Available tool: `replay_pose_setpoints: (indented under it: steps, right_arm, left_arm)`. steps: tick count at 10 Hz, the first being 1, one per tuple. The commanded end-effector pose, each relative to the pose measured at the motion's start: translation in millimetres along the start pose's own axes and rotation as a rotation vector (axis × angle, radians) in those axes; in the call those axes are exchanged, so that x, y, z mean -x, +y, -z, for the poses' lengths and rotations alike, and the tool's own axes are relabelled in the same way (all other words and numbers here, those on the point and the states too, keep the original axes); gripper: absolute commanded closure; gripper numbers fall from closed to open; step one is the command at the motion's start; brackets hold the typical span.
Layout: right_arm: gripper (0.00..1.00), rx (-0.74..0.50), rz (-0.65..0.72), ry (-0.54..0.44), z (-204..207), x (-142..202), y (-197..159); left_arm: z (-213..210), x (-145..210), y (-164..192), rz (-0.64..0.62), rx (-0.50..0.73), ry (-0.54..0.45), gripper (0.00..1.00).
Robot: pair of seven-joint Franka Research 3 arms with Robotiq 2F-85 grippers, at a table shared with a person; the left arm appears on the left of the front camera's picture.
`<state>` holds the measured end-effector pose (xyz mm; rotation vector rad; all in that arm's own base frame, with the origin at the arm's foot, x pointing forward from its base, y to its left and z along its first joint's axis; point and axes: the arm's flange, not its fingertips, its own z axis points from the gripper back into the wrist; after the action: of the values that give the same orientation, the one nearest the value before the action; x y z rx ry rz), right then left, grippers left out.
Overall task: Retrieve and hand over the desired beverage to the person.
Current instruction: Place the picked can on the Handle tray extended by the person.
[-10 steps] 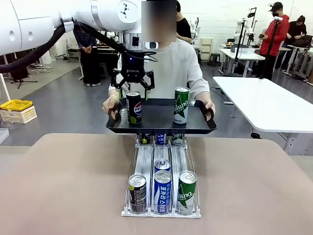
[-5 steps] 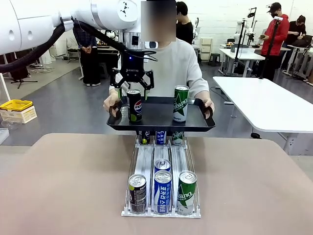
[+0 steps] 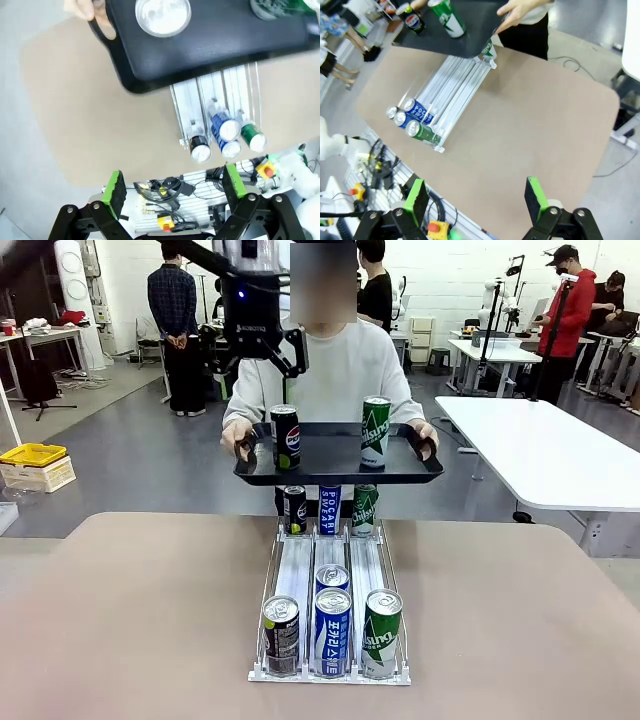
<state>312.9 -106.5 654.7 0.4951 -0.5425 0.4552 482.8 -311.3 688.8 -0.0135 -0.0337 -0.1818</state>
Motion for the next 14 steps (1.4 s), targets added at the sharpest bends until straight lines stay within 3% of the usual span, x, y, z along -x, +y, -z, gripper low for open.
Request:
replay_pose_setpoints:
  steps: [1,4,7,10,11,14]
  right_arm:
    - [0.0,-0.016,-0.007,-0.011,2.0,-0.6,-0.2]
    - [0.0,-0.016,-0.007,-0.011,2.0,-0.6,-0.2]
    - [0.0,-0.016,-0.007,-0.011,2.0,-0.6,-0.2]
    - [0.0,-0.016,-0.007,-0.011,2.0,-0.6,-0.2]
    - [0.0,-0.016,-0.007,-0.011,2.0,-0.6,-0.2]
    - [0.0,-0.016,-0.007,-0.011,2.0,-0.6,-0.2]
  left_arm:
    - [30.9,60.9,34.6,0.105,0.066,-0.039,0.0]
    - [57.6,114.7,49.6,0.206,0.043,-0.194,0.0]
    - [66.9,131.3,59.3,0.222,0.032,-0.25,0.0]
    - [67.0,128.8,67.5,0.188,0.066,-0.178,0.0]
    - [65.9,130.4,57.3,0.19,0.011,-0.225,0.0]
    - [65.9,130.4,57.3,0.19,0.011,-0.225,0.0]
